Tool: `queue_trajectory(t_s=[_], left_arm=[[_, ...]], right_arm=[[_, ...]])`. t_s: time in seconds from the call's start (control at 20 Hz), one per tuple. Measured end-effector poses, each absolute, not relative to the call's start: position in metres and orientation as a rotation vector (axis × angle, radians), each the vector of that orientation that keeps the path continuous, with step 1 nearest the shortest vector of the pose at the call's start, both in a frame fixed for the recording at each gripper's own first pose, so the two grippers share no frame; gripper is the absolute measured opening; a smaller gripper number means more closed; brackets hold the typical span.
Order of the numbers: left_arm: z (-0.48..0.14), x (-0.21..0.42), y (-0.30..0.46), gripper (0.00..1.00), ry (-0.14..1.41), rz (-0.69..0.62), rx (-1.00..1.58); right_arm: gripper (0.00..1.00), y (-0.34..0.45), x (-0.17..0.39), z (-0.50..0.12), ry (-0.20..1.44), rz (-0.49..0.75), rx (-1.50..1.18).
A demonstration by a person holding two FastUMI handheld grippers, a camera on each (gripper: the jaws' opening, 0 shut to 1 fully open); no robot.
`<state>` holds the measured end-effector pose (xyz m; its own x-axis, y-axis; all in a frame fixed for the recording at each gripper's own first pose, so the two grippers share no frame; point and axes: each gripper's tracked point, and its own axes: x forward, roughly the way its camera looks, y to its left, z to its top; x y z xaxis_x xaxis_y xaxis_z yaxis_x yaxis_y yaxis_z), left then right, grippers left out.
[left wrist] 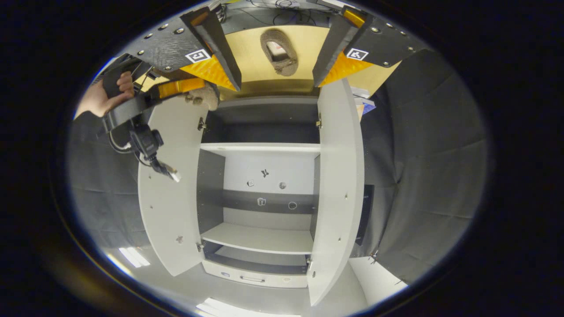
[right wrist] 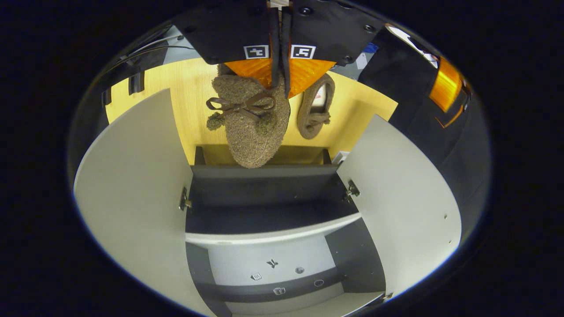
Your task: Grab one shoe with the right hand and put it into the shoe cabinet, grab the other shoe with the left hand and put it into the shoe cabinet; then close the right door with the right hand and the left door with the left hand.
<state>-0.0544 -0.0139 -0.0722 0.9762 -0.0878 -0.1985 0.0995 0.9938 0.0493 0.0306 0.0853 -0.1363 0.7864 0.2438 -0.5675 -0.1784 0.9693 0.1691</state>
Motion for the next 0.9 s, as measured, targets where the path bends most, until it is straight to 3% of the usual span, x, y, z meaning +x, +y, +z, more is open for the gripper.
queue_trajectory(t_s=[0.05, 0.45, 0.9], left_arm=[[-0.074, -0.055, -0.014, 0.94, 0.198, -0.093, 0.061], [-0.065, -0.042, -0.014, 0.94, 0.192, -0.06, 0.033], [-0.041, 0.008, -0.026, 0.94, 0.179, -0.063, 0.08]], right_arm=[[0.04, 0.087, 0.034, -0.124, 0.605, 0.237, 0.11], [0.04, 0.096, 0.087, -0.04, 0.466, 0.294, 0.103], [0.04, 0.099, 0.183, 0.07, 0.254, 0.319, 0.125]])
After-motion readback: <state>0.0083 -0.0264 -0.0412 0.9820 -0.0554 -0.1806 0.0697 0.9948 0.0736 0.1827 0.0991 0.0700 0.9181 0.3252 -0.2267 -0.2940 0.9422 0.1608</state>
